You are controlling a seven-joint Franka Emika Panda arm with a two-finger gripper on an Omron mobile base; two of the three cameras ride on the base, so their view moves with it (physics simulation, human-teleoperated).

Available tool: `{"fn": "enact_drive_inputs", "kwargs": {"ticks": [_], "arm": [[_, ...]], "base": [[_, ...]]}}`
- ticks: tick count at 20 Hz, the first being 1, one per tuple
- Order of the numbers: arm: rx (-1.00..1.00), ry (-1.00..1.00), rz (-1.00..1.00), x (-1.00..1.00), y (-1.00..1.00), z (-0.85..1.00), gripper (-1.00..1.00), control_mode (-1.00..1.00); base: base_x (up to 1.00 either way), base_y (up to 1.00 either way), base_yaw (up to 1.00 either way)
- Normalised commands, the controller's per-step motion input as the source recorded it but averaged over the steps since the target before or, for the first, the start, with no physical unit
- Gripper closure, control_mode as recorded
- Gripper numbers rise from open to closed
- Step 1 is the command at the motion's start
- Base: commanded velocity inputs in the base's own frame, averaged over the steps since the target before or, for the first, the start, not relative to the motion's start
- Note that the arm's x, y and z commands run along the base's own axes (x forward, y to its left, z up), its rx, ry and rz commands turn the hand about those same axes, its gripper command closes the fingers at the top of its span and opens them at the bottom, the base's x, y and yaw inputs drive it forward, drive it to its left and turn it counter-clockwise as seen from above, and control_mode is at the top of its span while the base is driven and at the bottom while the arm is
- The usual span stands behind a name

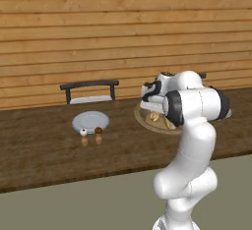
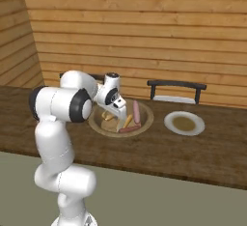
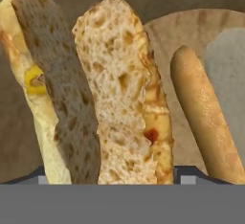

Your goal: Place one bun and one sausage from the bowl on each plate.

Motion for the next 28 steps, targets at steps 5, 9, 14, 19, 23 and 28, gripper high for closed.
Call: {"fn": "enact_drive_inputs", "kwargs": {"ticks": [5, 9, 14, 19, 23, 28], "arm": [[0.16, -0.22, 0.05, -0.7, 0.45, 1.0, 1.0, -1.0], [0.02, -0.01, 0.07, -0.02, 1.0, 1.0, 1.0, -1.0], [0.0, 0.05, 0.03, 0.16, 1.0, 0.75, 1.0, -1.0], [-0.12, 0.27, 0.02, 0.11, 1.0, -0.18, 1.0, -1.0], [-0.1, 0.17, 0.13, 0.11, 0.63, -0.46, 1.0, -1.0], [-0.14, 0.01, 0.03, 0.52, 0.74, -0.65, 1.0, -1.0]], "base": [[0.0, 0.0, 0.0], [0.0, 0.0, 0.0], [0.0, 0.0, 0.0], [0.0, 0.0, 0.0], [0.0, 0.0, 0.0], [0.0, 0.0, 0.0]]}}
